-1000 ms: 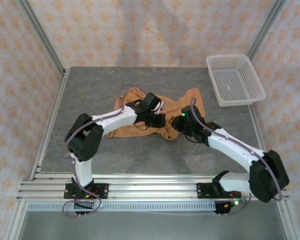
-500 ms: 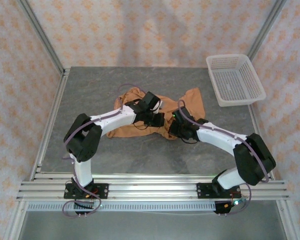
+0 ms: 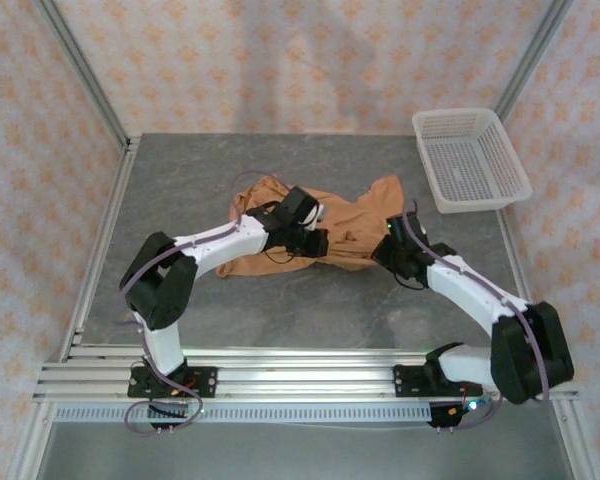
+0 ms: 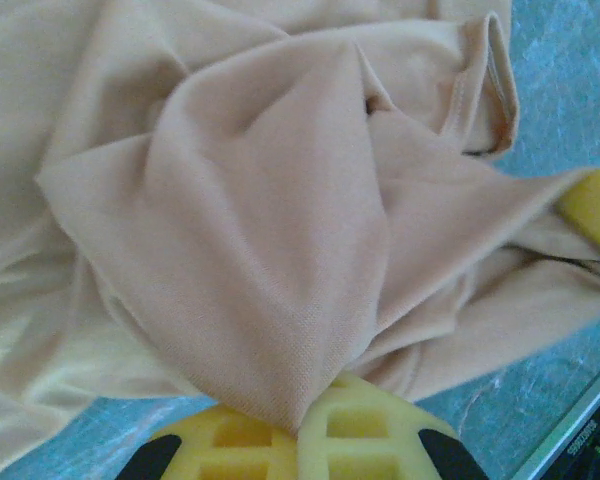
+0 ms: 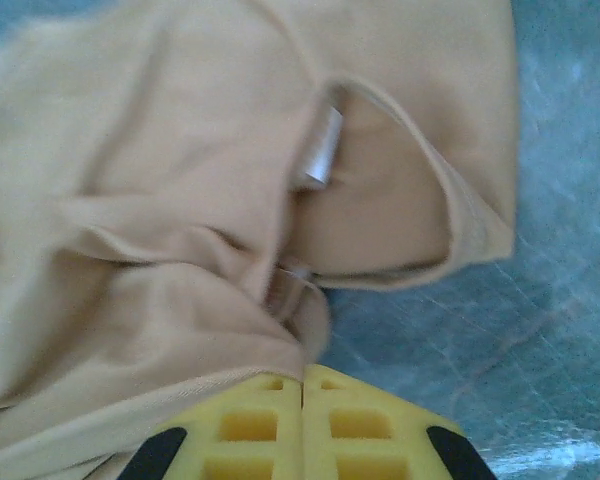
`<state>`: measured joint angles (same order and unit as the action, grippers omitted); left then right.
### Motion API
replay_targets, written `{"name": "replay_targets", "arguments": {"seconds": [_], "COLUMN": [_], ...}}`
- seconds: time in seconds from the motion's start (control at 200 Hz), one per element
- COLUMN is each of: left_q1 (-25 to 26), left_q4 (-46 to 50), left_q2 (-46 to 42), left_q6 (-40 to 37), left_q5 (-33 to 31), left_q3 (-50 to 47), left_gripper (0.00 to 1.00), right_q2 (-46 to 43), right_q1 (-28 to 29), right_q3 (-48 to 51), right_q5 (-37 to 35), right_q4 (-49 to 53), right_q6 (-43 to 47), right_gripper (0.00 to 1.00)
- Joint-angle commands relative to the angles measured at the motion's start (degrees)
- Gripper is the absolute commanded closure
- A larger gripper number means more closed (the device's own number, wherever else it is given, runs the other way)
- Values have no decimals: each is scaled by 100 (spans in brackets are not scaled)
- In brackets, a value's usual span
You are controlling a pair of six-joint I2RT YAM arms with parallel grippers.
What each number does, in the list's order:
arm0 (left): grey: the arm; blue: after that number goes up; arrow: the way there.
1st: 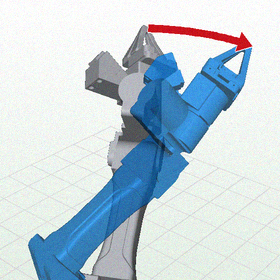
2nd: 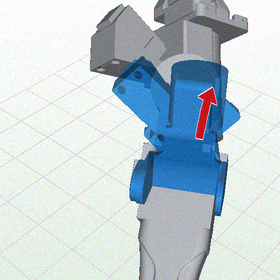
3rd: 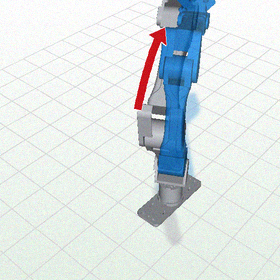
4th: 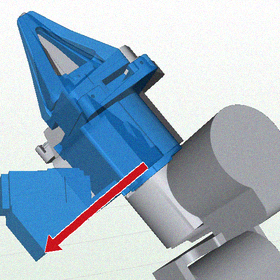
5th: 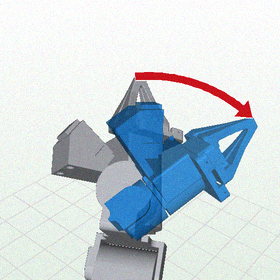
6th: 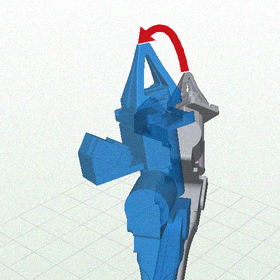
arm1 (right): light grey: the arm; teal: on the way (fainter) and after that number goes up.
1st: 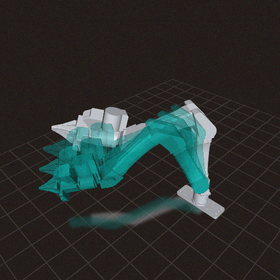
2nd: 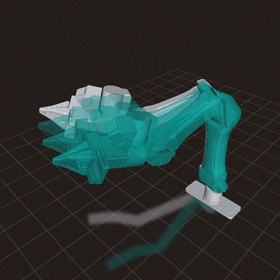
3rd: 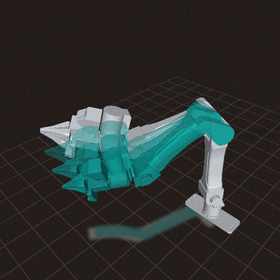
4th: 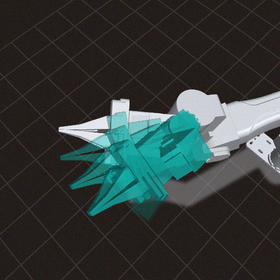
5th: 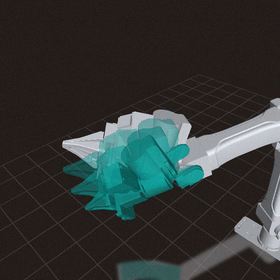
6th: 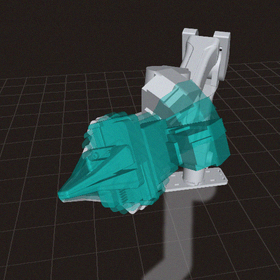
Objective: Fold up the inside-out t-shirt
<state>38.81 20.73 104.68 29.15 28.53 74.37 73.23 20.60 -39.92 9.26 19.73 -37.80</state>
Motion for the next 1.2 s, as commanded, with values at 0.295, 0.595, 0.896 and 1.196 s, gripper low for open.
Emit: {"name": "replay_targets", "arguments": {"seconds": [0.295,0.595,0.896,1.196], "left_q1": [285,285,276,268], "left_q4": [-272,-120,37,124], "left_q2": [210,237,255,215], "left_q6": [117,113,43,-8], "left_q5": [-51,-100,-137,-155], "left_q3": [32,182,333,307], "left_gripper": [100,100,100,100], "right_q2": [-455,-181,658,1175], "right_q1": [610,1202,1346,1166], "right_q3": [-759,-259,-192,-751], "right_q5": [-926,24,-295,-726], "right_q4": [1370,275,-149,-392], "right_q6": [331,-190,-161,176], "right_gripper": [69,100,92,70]}}
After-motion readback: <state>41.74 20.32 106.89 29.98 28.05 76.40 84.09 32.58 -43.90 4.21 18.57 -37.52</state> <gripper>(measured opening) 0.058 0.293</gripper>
